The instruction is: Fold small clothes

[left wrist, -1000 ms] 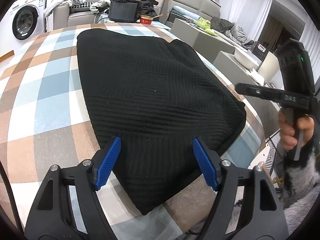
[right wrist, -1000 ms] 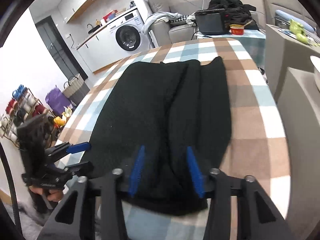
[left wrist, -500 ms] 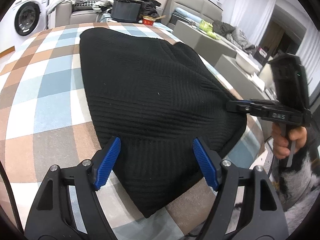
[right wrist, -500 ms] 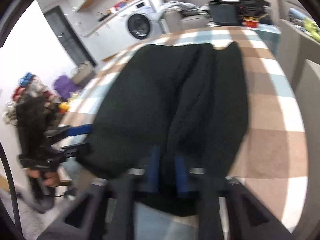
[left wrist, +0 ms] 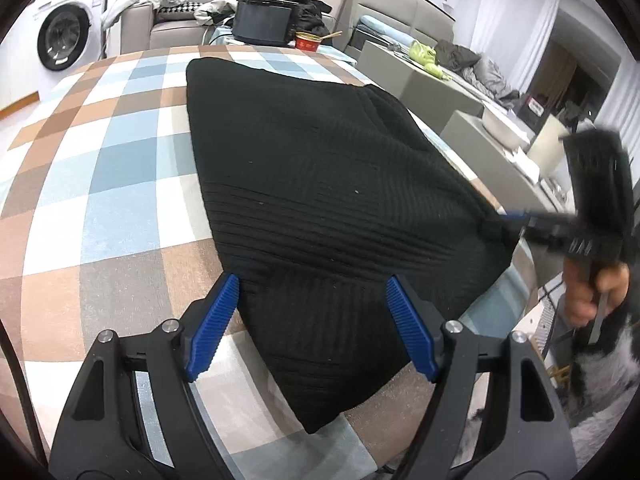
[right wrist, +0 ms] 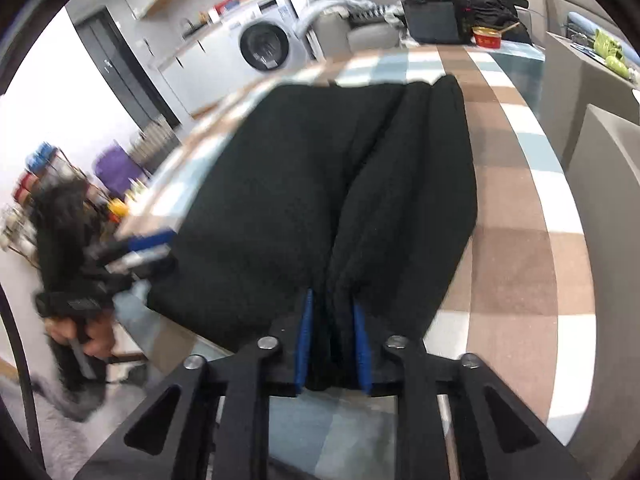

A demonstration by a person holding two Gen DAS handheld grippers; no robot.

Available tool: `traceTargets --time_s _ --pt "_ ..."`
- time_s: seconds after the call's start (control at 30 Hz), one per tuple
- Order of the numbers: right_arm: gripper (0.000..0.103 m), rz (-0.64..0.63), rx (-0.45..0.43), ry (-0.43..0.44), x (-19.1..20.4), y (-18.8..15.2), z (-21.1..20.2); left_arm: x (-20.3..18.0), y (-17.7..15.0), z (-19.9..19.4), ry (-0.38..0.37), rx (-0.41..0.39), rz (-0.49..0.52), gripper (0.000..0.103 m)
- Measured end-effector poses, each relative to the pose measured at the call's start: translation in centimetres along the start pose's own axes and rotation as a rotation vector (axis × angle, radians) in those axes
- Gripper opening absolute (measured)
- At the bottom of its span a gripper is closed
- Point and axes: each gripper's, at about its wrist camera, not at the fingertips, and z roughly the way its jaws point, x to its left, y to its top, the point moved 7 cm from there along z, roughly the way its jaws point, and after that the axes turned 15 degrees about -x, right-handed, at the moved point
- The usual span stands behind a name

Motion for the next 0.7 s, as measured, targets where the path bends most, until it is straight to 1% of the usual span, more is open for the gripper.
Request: traceTargets --time_s 0.03,0.07,0.1,0.17,0.27,0.33,0.4,0.47,0.53,0.57,0.63,0.7 --pt "0.043 0.016 -0.024 0.004 -0.3 0.7 -0.2 -0.1 0.0 0.0 -0.001 0.000 0.005 0.075" --pt "0.046 0.033 -0.058 0.011 -0.7 1.5 -0.3 -0.2 -0.1 0.1 -0.001 0.001 0.006 0.076" --pt "0.046 0.047 -0.076 0.019 -1.1 2.1 -0.2 -0.2 -0.2 0.2 0.000 0.003 0.005 0.076" --pt "0.046 0.085 -0.074 0.003 -2.4 3.5 1.2 -0.2 -0.3 0.2 0.002 0.005 -0.001 0.076" --pt "0.045 0.126 -0.048 -0.009 -3.7 4.1 3.9 -0.1 -0.3 0.2 -0.001 0.004 -0.004 0.076" --pt "0.035 0.124 -0.051 -0.008 -3.9 4.5 5.2 0.1 -0.3 0.2 0.002 0.004 -0.011 0.076" --pt "0.015 0.130 -0.067 -0.007 -4.0 5.0 5.9 0.3 -0.4 0.2 0.002 0.004 -0.017 0.076" --pt "0.005 0.112 -0.090 -0.014 -3.9 5.5 6.1 0.4 -0.3 0.3 0.003 0.001 -0.026 0.076" --pt "0.004 0.077 -0.101 -0.018 -3.2 6.2 6.2 0.6 -0.2 0.1 -0.002 -0.004 -0.041 0.076" --pt "0.004 0.047 -0.132 -0.016 -2.6 6.8 5.6 0.6 0.0 -0.1 -0.006 -0.011 -0.048 0.076" --pt "0.004 -0.013 -0.188 -0.043 -2.0 8.1 4.1 0.3 0.4 -0.5 -0.022 -0.025 -0.050 0.076" --pt "0.004 -0.009 -0.214 -0.046 -2.3 8.8 2.6 0.0 0.7 -0.7 -0.040 -0.037 -0.043 0.078"
